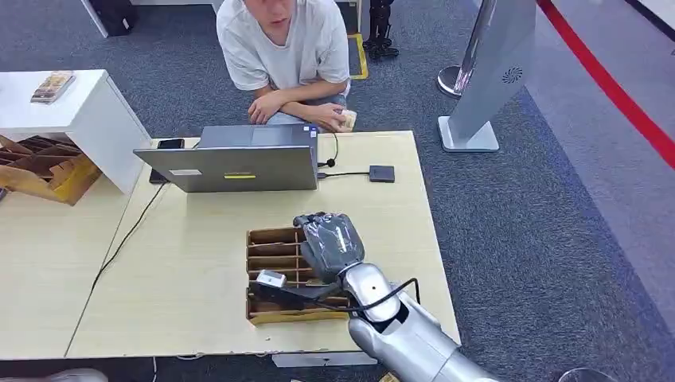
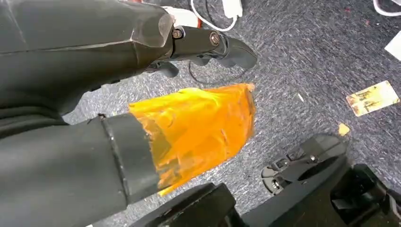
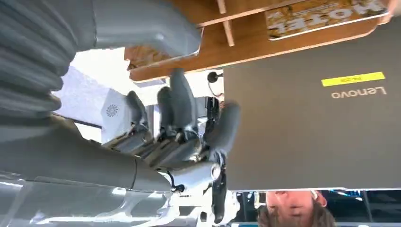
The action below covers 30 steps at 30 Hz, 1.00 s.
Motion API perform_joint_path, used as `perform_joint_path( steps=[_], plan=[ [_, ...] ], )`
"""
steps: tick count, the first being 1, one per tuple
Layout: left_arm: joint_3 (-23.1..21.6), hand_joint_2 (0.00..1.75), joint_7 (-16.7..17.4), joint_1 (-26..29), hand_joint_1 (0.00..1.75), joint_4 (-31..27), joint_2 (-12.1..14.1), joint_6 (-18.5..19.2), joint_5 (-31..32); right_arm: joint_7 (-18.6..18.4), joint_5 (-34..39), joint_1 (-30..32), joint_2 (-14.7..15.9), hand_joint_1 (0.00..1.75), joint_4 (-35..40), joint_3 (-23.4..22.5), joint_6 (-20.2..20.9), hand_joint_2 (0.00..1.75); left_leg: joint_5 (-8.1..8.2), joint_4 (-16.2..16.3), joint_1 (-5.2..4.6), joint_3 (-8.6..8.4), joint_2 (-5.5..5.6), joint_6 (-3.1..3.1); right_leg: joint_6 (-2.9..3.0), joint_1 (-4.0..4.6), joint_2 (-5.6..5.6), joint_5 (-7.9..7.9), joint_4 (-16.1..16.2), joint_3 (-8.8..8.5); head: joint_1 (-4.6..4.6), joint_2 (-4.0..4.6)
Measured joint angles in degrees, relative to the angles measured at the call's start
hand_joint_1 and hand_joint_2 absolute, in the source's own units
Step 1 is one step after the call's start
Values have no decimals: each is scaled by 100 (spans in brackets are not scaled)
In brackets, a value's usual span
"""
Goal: Pass the card to the sensor for recognition and then transmit it.
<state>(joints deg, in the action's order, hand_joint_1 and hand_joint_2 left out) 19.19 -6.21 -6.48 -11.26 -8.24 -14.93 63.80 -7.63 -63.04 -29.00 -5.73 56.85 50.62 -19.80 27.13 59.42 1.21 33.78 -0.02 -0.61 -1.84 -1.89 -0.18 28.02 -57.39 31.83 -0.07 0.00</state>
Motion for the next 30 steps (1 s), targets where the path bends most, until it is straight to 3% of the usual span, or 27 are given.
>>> perform_joint_path(
  steps=[27,30],
  plan=[
    [-101,0,13,-40,0,-31,-11,46,46,-53,-109,152,122,0,181,-192,35,175,0,0,0,0,0,0,0,0,0,0,0,0,0,0],
    [-105,0,15,-42,0,-31,-11,55,50,-61,-109,164,133,14,181,-212,90,175,0,0,0,1,0,0,0,0,0,0,0,0,0,0]
  ],
)
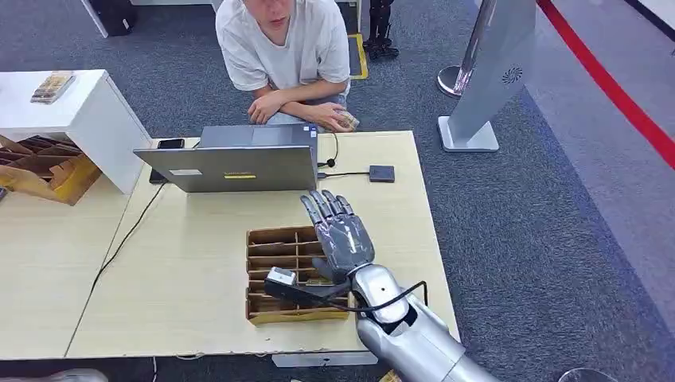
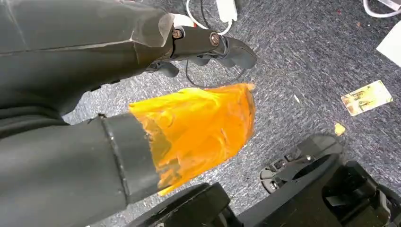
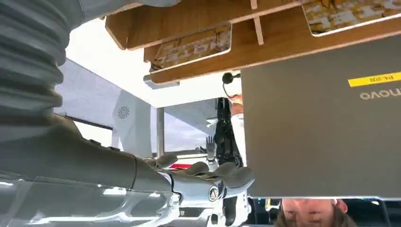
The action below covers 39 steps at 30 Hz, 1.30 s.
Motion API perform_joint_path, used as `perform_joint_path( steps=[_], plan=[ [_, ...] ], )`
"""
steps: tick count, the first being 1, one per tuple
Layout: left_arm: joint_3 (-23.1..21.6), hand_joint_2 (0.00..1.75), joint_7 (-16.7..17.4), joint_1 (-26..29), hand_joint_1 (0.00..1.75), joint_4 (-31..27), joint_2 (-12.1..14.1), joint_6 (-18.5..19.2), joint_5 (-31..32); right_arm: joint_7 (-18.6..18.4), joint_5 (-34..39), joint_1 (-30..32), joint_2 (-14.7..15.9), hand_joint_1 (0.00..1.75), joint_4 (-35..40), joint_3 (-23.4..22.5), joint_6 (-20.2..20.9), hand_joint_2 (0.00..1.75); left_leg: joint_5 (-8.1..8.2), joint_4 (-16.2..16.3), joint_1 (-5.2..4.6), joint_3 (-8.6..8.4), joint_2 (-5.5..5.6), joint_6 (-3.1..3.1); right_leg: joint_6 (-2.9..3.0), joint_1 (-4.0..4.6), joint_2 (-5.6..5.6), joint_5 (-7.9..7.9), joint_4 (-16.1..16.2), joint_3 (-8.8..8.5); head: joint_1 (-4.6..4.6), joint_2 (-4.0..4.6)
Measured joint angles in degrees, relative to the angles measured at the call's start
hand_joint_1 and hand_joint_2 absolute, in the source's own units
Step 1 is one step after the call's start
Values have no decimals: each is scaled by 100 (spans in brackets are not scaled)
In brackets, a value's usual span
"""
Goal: Pass the card to the sensor for recognition and then transmit it.
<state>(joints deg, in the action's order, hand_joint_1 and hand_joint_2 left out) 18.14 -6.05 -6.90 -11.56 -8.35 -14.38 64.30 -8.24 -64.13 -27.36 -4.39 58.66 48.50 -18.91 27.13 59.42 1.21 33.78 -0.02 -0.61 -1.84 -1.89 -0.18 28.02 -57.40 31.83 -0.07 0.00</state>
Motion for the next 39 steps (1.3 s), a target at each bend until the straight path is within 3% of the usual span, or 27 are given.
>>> perform_joint_path(
  steps=[21,23,30,33,35,39],
  plan=[
    [-92,0,2,-18,0,0,0,9,9,-7,17,43,20,23,-2,-44,90,175,0,0,0,0,0,0,0,0,0,0,0,0,0,0],
    [-92,0,2,-19,0,0,0,9,11,-7,17,43,20,37,-2,-44,92,175,0,0,0,0,0,0,0,0,0,0,0,0,0,0],
    [-107,0,2,-20,0,0,0,13,9,-7,20,44,20,54,-2,-59,96,175,0,0,0,0,0,0,0,0,0,0,0,0,0,0],
    [-116,0,4,-20,0,0,0,13,9,-9,20,45,20,89,-2,-66,101,175,0,0,0,0,0,0,0,0,0,0,0,0,0,0],
    [-118,0,7,-21,0,0,0,13,9,-9,20,45,20,99,-2,-68,101,175,0,0,0,0,0,0,0,0,0,0,0,0,0,0],
    [-122,0,9,-21,0,0,0,13,9,-9,37,45,20,99,-4,-68,101,175,0,0,0,0,0,0,0,0,0,0,0,0,0,0]
  ],
)
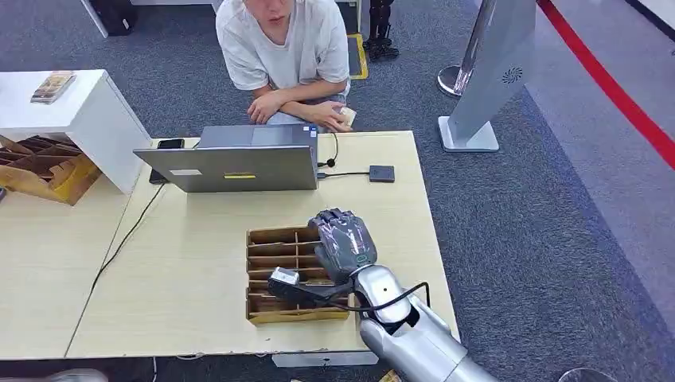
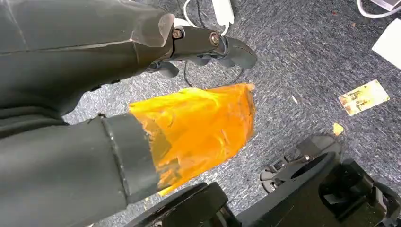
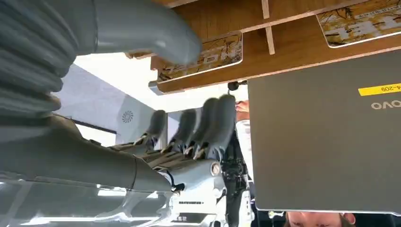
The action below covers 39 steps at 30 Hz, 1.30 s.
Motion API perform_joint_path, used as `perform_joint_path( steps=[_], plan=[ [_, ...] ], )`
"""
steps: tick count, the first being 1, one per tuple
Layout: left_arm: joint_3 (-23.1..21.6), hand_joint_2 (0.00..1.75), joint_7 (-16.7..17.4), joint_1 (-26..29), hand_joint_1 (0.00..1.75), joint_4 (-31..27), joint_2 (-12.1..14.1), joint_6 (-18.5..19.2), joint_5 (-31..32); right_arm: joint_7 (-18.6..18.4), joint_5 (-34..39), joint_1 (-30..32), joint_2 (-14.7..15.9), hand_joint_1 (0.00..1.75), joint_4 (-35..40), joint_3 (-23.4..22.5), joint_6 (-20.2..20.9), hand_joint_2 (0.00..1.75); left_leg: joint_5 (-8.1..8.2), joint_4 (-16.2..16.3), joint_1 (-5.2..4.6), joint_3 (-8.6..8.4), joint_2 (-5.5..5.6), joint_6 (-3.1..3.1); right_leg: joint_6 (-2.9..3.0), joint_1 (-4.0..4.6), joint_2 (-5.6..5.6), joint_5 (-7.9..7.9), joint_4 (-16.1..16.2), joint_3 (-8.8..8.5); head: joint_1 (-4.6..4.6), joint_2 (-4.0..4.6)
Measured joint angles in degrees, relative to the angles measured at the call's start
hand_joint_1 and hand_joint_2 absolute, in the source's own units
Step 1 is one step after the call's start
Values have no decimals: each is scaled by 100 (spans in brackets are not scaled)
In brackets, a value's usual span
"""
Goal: Pass the card to the sensor for recognition and then transmit it.
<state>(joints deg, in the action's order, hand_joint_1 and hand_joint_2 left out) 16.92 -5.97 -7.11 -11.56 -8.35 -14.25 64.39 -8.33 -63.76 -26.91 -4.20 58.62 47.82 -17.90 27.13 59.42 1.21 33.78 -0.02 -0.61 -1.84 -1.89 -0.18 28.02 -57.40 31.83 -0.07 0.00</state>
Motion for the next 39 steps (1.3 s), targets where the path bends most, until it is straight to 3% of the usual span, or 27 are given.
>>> perform_joint_path(
  steps=[17,25,39],
  plan=[
    [-7,0,0,-5,0,0,0,7,11,0,0,10,2,87,-13,-61,0,175,0,0,0,0,0,0,0,0,0,0,0,0,0,0],
    [-7,0,0,-5,0,0,0,9,24,0,0,20,2,98,-13,-66,0,175,0,0,0,0,0,0,0,0,0,0,0,0,0,0],
    [-7,0,0,-9,0,0,-7,20,24,0,0,32,2,94,-85,-68,11,175,0,0,0,0,0,0,0,0,0,0,0,0,0,0]
  ],
)
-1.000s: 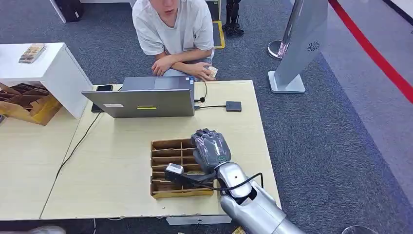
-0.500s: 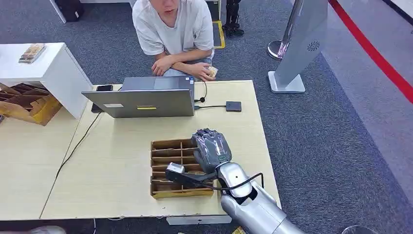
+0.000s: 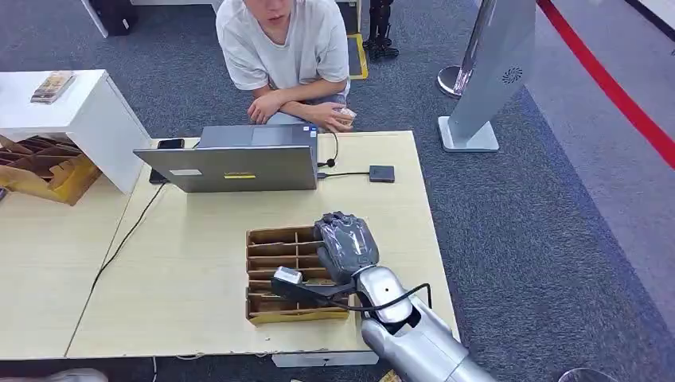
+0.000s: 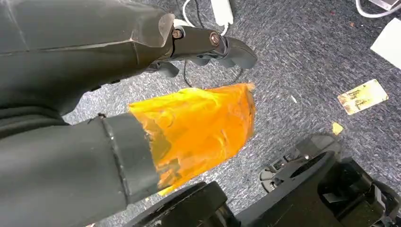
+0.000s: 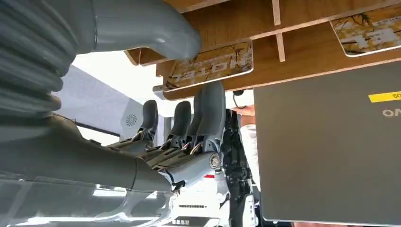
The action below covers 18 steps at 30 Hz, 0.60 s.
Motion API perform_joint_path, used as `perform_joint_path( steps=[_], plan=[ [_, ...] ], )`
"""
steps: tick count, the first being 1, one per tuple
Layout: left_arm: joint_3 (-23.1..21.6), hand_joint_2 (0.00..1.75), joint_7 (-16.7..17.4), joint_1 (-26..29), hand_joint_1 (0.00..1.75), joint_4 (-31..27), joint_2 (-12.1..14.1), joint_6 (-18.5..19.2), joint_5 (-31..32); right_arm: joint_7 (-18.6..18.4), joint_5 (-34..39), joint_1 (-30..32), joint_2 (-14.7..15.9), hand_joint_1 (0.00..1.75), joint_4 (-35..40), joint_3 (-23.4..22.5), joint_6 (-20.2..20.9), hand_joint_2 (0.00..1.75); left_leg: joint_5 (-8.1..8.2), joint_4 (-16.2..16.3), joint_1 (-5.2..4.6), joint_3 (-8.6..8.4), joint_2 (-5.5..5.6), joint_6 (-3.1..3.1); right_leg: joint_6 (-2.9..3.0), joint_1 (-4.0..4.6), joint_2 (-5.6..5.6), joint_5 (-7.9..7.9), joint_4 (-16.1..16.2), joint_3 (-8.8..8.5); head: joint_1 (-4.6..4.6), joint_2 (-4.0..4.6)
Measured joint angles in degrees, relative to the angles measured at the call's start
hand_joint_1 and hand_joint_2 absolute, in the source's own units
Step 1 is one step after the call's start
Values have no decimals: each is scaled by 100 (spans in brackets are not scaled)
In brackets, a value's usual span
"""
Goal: Pass the card to the sensor for recognition and then transmit it.
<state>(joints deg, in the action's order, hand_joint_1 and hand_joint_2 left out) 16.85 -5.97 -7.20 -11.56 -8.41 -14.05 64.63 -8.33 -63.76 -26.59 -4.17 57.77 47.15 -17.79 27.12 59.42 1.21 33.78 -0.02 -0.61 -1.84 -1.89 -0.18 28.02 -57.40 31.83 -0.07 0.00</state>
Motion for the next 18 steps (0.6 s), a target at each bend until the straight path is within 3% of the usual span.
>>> perform_joint_path(
  steps=[18],
  plan=[
    [0,0,0,-1,0,-2,-11,0,2,0,9,0,0,91,-37,-9,0,175,0,0,0,0,0,0,0,0,0,0,0,-1,0,0]
  ],
)
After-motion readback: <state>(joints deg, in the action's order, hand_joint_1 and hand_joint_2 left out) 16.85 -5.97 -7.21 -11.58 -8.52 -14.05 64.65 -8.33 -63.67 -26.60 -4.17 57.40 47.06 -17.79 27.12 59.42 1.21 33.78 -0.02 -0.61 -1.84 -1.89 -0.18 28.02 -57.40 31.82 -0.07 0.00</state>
